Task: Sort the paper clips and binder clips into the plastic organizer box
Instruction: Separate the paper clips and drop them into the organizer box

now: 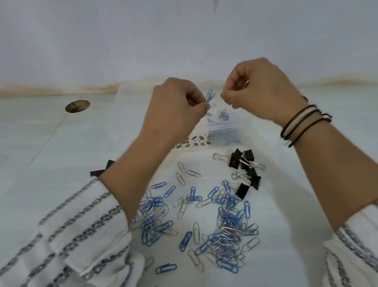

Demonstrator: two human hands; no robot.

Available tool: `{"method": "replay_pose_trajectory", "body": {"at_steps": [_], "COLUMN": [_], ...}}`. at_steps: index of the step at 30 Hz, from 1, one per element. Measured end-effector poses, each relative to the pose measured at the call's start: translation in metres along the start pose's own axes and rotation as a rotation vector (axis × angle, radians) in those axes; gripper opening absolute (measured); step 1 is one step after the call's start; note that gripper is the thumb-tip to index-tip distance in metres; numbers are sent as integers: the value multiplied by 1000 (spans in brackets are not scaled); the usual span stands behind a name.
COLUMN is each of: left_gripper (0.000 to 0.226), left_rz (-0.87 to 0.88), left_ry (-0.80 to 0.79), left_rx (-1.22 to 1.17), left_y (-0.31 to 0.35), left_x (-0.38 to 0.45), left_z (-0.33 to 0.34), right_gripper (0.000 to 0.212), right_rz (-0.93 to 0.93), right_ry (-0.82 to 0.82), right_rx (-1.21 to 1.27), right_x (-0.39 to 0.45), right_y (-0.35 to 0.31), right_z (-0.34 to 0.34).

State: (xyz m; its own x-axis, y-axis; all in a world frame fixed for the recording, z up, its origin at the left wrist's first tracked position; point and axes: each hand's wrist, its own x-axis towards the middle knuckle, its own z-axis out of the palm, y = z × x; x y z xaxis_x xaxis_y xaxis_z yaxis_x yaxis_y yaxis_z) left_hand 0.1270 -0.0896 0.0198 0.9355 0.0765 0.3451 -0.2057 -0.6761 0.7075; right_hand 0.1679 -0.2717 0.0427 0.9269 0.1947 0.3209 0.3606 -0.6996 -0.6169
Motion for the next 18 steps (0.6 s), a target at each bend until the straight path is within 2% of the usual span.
{"method": "replay_pose_trajectory", "body": {"at_steps": [3, 6, 8, 9, 10, 12, 14, 16, 18], "left_gripper": [14, 26, 18, 12, 10, 13, 30, 57, 73], "left_rz": [50, 112, 142, 153, 165, 183, 170, 109, 41], "left_ry": [3, -33, -94, -178, -299, -587, -809, -942, -1008], "left_rx": [-103, -182, -156, -104, -10, 302, 654, 886, 923], "left_y": [0, 5, 12, 15, 19, 23, 23, 20, 15], "left_x": [-4, -3, -3, -3, -4, -8, -14, -20, -23], "left_z": [13, 5, -8, -16, -25, -37, -40, -35, -28], "right_gripper": [5, 12, 17, 18, 18, 15, 10, 25, 41], "right_rz": [40, 15, -21, -40, -63, -122, -179, -215, -244], "right_ry": [-38, 56, 76, 29, -60, -351, -686, -917, -1011], "right_rx": [-54, -56, -64, -71, -85, -163, -349, -532, -610], "right_x": [2, 5, 3, 0, -4, -15, -27, -39, -46], "right_y": [8, 7, -4, -11, -20, -39, -53, -63, -67], "right_z": [10, -1, -13, -18, -24, -32, -26, -8, 8]}}
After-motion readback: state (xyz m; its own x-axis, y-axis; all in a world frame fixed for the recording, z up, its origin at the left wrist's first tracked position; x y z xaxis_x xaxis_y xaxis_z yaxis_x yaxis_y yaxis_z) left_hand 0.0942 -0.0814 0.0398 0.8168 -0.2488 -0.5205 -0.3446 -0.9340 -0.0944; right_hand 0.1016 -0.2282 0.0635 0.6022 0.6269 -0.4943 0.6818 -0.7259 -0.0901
